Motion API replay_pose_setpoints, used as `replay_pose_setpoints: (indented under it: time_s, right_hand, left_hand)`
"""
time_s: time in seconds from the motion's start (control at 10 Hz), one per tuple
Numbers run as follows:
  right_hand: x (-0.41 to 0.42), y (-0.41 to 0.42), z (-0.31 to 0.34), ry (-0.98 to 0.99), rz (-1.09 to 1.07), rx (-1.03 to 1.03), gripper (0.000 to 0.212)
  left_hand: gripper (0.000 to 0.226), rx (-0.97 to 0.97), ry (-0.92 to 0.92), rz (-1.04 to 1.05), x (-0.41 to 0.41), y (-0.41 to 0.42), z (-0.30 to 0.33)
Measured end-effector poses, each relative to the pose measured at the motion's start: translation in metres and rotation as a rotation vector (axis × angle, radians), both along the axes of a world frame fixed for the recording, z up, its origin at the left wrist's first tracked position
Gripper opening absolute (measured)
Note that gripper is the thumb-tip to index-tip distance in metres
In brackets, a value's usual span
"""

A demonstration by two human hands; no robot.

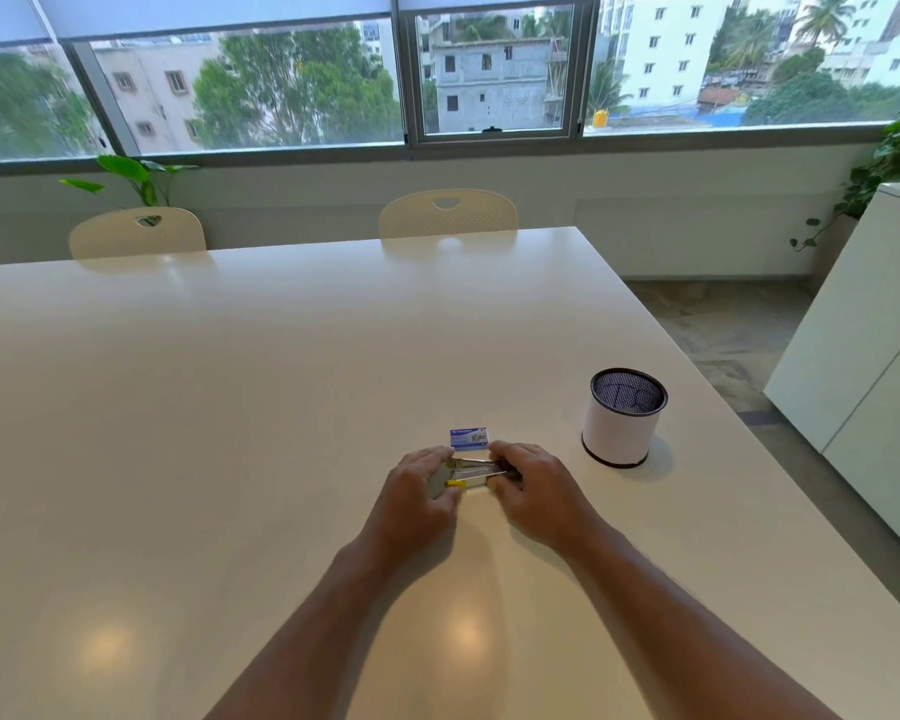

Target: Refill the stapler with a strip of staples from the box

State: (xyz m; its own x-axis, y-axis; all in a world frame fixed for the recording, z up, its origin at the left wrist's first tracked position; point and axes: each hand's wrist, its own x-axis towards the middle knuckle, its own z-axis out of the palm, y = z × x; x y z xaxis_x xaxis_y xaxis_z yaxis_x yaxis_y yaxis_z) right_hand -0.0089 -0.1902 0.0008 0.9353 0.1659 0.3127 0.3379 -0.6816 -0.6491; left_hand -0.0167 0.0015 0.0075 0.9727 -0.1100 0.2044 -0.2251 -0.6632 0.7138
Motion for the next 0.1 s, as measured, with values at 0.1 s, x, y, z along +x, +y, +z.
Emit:
replay_pose_setpoints:
  time_s: [0.1]
  right_hand:
    - [-0.0018, 0.0031, -0.0021, 0.018, -0.027, 0.041, 0.041]
  left_hand:
    - [0.051, -0.014, -0.01, -0.02, 0.006, 0.0017, -0.0036]
